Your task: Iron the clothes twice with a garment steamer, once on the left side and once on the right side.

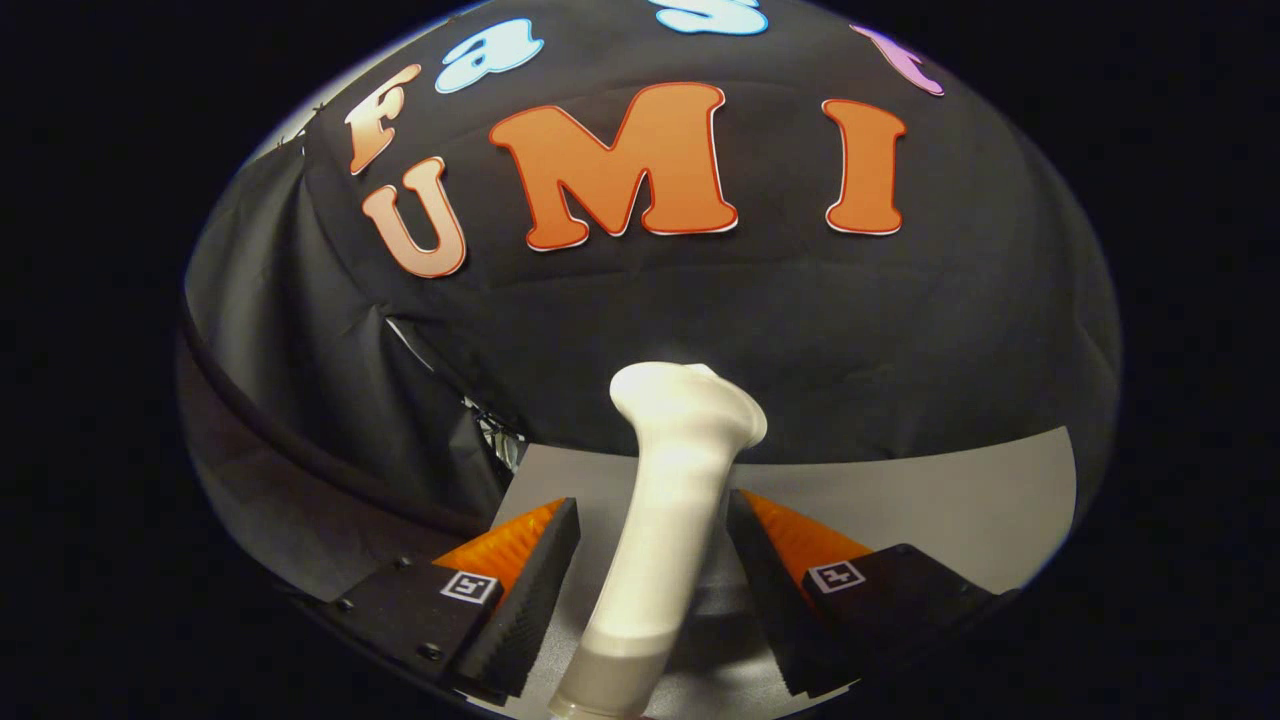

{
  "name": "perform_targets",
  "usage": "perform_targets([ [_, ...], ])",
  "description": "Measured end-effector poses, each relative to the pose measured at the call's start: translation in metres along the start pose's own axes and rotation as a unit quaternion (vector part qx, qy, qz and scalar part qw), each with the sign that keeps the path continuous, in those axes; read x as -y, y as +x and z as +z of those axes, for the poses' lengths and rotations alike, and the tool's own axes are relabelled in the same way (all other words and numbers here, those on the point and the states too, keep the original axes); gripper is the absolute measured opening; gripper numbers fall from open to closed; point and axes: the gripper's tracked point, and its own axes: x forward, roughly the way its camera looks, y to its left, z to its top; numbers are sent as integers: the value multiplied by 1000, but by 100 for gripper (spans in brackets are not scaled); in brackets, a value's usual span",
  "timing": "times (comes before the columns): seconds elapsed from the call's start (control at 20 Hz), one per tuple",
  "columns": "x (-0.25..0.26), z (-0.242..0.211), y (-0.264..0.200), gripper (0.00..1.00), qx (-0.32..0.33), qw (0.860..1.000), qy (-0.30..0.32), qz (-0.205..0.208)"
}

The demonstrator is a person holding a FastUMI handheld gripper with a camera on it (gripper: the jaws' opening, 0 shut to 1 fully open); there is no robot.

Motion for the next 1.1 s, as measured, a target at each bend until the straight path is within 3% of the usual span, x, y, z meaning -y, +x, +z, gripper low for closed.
perform_targets([
  [0.15, -2, -3, 4, 93, -6, 1000, -8, 2],
  [0.35, 5, -5, 5, 65, -9, 1000, 15, 8],
  [0.4, 2, -5, 7, 62, -7, 1000, 22, 14],
  [0.75, -16, -7, -19, 50, 37, 999, -1, 38],
  [0.9, -18, 9, -45, 50, 105, 994, -18, 18],
  [1.1, -15, 29, -96, 50, 209, 976, -41, -39],
])
